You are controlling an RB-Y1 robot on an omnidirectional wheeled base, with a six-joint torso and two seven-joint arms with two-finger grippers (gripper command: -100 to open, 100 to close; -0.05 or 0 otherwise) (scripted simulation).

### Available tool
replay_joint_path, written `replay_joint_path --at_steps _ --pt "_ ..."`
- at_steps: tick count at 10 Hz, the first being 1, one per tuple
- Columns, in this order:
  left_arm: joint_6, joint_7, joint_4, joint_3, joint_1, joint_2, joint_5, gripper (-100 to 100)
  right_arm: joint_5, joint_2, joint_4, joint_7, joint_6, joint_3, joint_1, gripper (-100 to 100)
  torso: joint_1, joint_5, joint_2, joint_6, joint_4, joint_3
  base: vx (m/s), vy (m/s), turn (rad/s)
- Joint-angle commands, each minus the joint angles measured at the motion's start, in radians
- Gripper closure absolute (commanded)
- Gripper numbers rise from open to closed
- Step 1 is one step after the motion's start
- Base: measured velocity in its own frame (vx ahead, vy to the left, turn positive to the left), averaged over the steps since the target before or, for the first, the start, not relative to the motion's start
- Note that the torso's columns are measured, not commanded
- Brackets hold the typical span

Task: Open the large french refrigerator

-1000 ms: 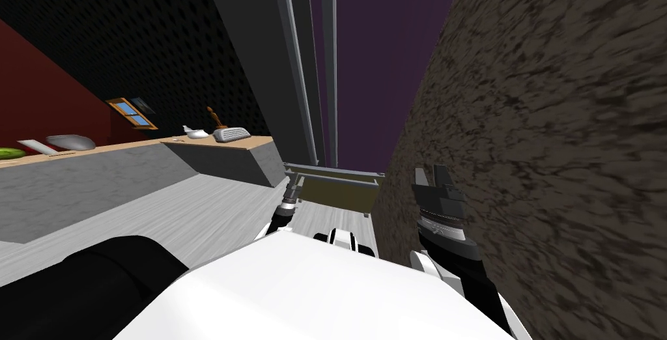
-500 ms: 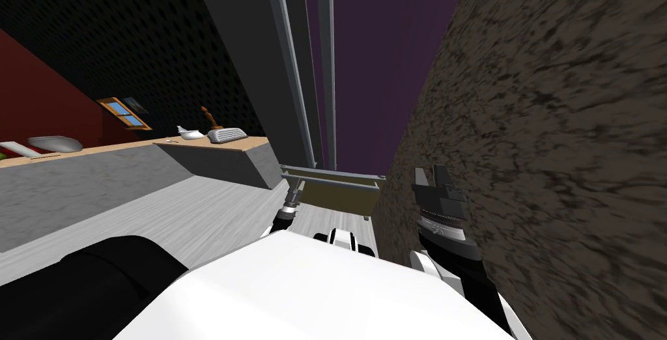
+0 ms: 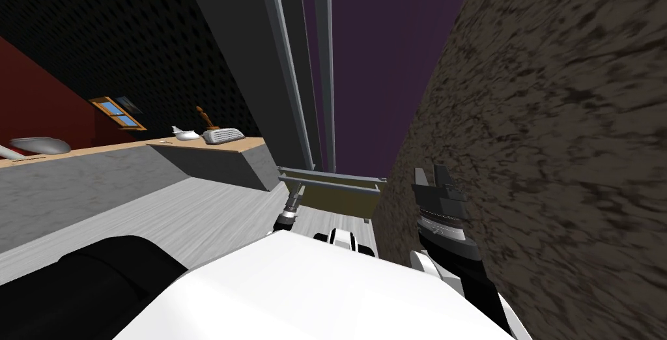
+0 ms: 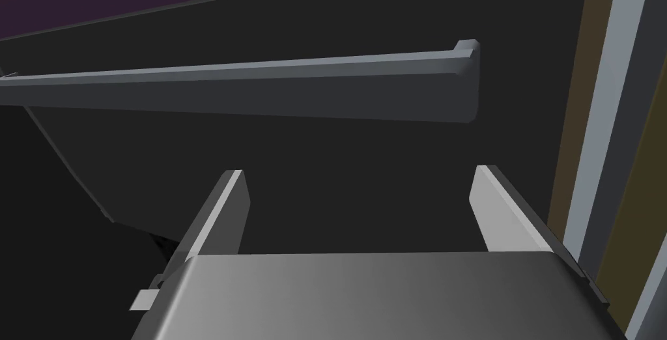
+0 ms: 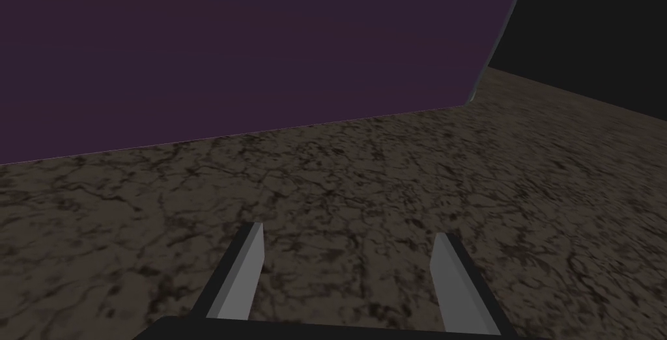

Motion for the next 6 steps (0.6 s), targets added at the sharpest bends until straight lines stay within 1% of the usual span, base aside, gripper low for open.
replay_joint_path --at_steps 1,2,3,4,5,6 --pt "-0.027 -0.004 0.075 0.001 -0.019 0.003 0.002 -100 0.000 0.000 0.000 0.000 0.000 0.000 0.000 0 0.000 0.000 -0.001 0.000 0.000 0.000 0.065 0.009 -0.011" --pt "-0.054 -0.009 0.106 0.001 -0.031 0.004 0.004 -100 0.000 0.000 0.000 0.000 0.000 0.000 0.000 0 0.000 0.000 0.000 0.000 0.000 0.000 0.077 0.002 -0.017" --pt "-0.054 -0.009 0.134 0.001 -0.031 0.004 0.004 -100 0.000 0.000 0.000 0.000 0.000 0.000 0.000 0 0.000 0.000 0.000 0.000 0.000 0.000 0.065 0.008 -0.007" --pt "-0.081 -0.013 0.167 0.000 -0.043 0.003 0.005 -100 0.000 0.000 0.000 0.000 0.000 0.000 0.000 0 0.000 0.000 0.001 0.000 0.000 0.000 0.063 0.012 -0.014" --pt "-0.081 -0.013 0.195 0.000 -0.043 0.003 0.005 -100 0.000 0.000 0.000 0.000 0.000 0.000 0.000 0 0.000 0.000 0.000 0.000 0.000 0.000 0.055 0.007 -0.011" --pt "-0.108 -0.018 0.232 -0.001 -0.056 0.001 0.006 -100 0.000 0.000 0.000 0.000 0.000 0.000 0.000 0 0.000 0.000 0.001 0.000 0.000 0.001 0.075 0.005 -0.017"
